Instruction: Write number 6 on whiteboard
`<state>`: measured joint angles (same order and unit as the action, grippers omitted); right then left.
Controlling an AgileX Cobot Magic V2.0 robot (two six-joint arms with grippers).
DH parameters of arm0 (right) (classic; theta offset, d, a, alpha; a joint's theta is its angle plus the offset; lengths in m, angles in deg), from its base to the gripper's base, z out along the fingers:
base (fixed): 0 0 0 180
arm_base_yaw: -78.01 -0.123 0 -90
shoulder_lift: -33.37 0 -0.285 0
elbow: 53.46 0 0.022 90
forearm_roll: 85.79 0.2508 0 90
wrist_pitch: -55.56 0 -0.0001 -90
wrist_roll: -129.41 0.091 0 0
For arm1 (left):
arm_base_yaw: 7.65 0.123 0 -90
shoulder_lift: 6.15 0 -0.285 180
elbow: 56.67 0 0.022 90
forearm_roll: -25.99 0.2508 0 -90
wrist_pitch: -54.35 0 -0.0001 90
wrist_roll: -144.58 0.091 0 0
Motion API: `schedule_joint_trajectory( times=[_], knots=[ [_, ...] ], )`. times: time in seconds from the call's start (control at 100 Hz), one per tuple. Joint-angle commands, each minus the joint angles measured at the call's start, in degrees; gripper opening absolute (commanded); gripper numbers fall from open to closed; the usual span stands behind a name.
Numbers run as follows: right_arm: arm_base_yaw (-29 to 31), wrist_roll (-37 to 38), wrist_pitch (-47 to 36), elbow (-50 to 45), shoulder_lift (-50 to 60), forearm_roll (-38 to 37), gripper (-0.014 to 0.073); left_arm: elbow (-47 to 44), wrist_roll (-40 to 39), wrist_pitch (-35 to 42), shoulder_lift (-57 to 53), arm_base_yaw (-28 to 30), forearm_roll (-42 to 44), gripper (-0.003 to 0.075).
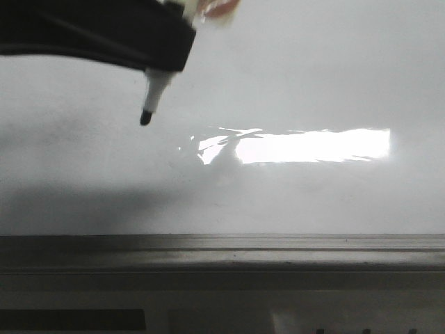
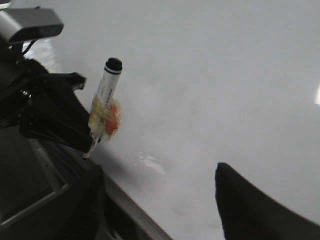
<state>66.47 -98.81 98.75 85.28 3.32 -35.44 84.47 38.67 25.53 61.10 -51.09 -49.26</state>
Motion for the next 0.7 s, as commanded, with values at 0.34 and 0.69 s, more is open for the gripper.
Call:
schedule_joint_trajectory(
  times=[0.34, 0.69],
  knots=[
    [-9.42, -15.23, 0.30, 2.19, -9.98, 9.60, 0.0426, -10.74, 25.35, -11.00, -2.15, 0.17, -19.25, -0.0020],
    [-14.31, -21.36, 2.77, 2.19, -14.51, 15.02, 0.0426, -12.21, 35.72, -18.83, -2.15, 0.17, -28.01, -0.0020]
  ],
)
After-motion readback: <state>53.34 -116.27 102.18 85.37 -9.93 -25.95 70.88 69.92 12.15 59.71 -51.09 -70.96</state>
